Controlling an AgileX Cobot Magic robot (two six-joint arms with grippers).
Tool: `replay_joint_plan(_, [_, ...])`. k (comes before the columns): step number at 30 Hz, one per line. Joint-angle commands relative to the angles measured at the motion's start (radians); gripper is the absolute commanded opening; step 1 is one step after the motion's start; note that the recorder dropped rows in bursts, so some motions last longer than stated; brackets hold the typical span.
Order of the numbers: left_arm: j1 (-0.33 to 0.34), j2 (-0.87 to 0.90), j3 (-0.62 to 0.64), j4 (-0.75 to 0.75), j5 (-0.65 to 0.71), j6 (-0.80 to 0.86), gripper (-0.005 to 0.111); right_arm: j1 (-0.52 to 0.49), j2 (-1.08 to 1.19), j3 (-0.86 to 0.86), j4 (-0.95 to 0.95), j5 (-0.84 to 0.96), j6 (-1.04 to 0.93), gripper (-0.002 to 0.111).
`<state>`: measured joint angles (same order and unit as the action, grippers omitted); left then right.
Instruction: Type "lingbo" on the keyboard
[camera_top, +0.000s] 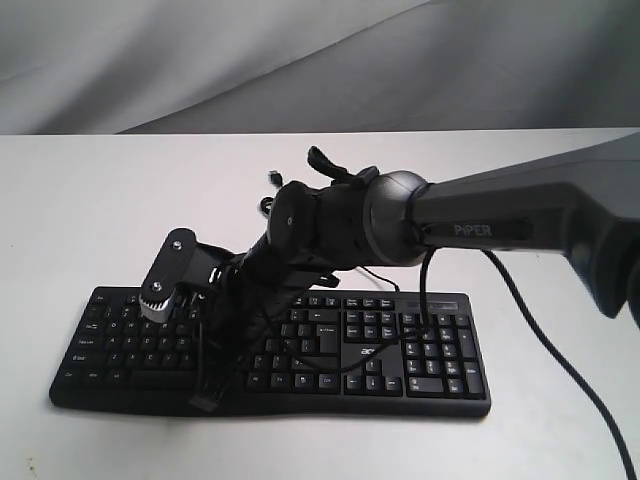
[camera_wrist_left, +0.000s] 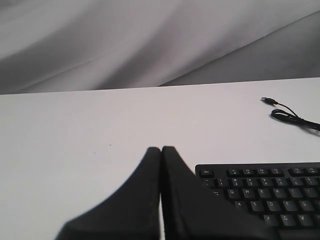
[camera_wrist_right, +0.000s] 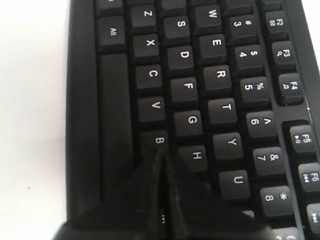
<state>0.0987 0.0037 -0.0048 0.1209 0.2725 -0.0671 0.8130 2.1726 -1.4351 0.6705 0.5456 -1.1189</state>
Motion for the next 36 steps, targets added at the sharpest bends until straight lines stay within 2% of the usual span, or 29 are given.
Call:
replay_joint_plan(1, [0.001, -0.004, 0.005, -0.004, -0.007, -0.002, 0.001, 0.003, -0.002, 0.002, 0.006, -0.019, -0.005, 0.000])
replay_joint_plan(23, [0.001, -0.004, 0.005, -0.004, -0.007, -0.002, 0.001, 0.003, -0.014, 0.000, -0.007, -0.025, -0.007, 0.000])
replay_joint_plan(36, [0.001, -0.004, 0.005, -0.004, -0.007, -0.002, 0.001, 0.015, 0.066, -0.147, 0.013, 0.032, -0.002, 0.000])
